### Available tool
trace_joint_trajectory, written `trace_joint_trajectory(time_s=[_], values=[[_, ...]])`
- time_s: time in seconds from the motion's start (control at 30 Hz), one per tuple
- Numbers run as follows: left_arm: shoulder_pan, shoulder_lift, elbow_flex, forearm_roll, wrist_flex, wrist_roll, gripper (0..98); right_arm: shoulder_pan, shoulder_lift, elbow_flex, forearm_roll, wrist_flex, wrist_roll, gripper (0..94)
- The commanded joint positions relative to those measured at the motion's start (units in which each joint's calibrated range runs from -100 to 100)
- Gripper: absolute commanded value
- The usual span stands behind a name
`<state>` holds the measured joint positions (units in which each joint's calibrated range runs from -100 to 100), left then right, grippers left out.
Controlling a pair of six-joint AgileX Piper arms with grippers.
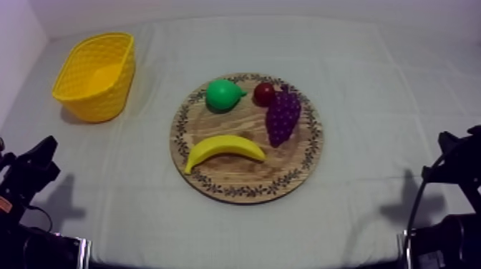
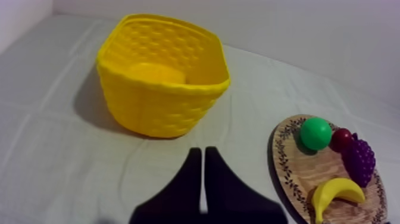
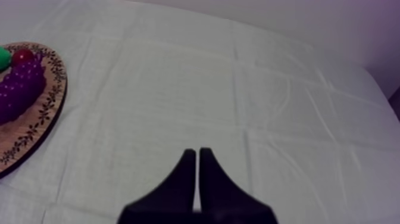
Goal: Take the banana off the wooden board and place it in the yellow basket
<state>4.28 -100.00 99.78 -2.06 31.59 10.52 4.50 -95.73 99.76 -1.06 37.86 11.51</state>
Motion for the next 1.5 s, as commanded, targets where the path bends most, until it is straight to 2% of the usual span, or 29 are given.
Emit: trace_joint_trajectory(time_s=[0.0,0.83,0.97,1.03,1.2,1.37,1.47], values=[[0.0,0.0,0.0,-0.02,0.0,0.0,0.1,0.0,0.0,0.0,0.0,0.1,0.0,0.3],[0.0,0.0,0.0,-0.02,0.0,0.0,0.1,0.0,0.0,0.0,0.0,0.1,0.0,0.3],[0.0,0.0,0.0,-0.02,0.0,-3.5,0.1,0.0,0.0,0.0,0.0,0.1,0.0,0.3],[0.0,0.0,0.0,-0.02,0.0,-4.2,0.1,0.0,0.0,0.0,0.0,0.1,0.0,0.3],[0.0,0.0,0.0,-0.02,0.4,-2.4,0.1,0.0,0.0,0.0,0.0,0.1,0.0,0.3],[-0.2,0.0,-0.1,0.13,1.0,2.4,0.1,0.0,0.0,0.0,0.0,0.1,0.0,0.3],[-0.2,0.7,-0.2,1.33,-1.8,0.7,0.1,0.0,0.0,0.0,0.0,0.1,0.0,0.3]])
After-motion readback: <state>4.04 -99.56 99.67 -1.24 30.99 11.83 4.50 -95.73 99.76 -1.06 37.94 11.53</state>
